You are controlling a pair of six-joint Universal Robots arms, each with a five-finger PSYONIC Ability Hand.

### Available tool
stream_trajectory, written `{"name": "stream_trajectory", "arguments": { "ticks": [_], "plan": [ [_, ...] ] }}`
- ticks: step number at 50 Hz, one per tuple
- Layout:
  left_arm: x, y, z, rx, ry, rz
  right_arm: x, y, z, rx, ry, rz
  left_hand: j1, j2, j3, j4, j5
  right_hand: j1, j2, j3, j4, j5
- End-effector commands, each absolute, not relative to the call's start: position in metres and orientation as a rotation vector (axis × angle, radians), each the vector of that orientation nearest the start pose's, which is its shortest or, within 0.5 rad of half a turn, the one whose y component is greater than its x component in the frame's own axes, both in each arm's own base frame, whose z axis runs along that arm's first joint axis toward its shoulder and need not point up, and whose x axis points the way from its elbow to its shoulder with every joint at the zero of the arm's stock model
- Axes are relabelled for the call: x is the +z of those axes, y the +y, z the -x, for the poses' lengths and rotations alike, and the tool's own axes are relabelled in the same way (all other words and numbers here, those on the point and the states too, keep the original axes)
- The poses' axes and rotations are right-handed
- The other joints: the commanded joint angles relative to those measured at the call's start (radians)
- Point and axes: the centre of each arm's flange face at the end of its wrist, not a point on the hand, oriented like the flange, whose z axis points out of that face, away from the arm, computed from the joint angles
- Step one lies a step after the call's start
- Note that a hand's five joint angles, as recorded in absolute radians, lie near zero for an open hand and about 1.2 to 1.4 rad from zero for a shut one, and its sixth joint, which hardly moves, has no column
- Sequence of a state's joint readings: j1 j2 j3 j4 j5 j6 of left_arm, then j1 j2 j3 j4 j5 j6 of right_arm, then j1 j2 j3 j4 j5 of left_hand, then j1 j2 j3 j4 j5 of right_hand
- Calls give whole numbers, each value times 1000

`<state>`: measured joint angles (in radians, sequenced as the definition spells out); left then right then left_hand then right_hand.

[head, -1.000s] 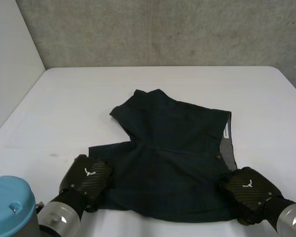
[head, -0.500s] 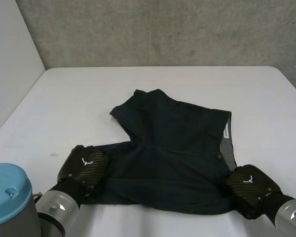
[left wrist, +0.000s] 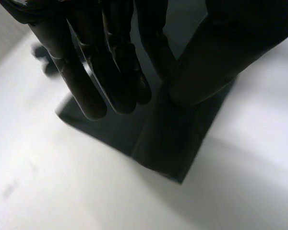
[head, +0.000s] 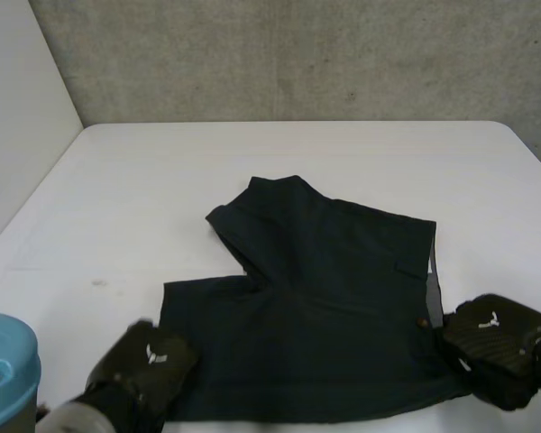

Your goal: Fold the shorts.

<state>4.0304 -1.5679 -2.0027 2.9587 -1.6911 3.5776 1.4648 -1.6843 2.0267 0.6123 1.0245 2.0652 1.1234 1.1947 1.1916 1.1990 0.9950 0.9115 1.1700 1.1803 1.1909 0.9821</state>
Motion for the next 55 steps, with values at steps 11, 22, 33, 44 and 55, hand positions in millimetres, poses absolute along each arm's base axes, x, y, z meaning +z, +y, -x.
{"name": "stream_trajectory", "arguments": {
  "ticks": [11,22,33,44,55],
  "plan": [
    [210,-254,320,-2223,1774,-1093,205,-268,-200,-1621,2377,1329,273,202,205,197,227,485,226,216,205,240],
    [152,-342,356,-2331,1628,-1132,196,-346,-232,-2174,2261,1235,273,202,205,197,227,485,226,216,205,240],
    [128,-380,377,-2469,1512,-1110,136,-395,-249,-2249,2266,1355,273,202,205,197,227,485,226,216,205,240],
    [113,-379,382,-2512,1591,-1090,155,-400,-242,-2333,2335,1173,-835,-906,-903,-910,-881,-737,-995,-1006,-1016,-982],
    [202,-348,361,-2642,1674,-969,245,-362,-231,-2339,2240,903,-949,-1020,-1017,-1024,-995,-737,-995,-1006,-1016,-982]
  ]
}}
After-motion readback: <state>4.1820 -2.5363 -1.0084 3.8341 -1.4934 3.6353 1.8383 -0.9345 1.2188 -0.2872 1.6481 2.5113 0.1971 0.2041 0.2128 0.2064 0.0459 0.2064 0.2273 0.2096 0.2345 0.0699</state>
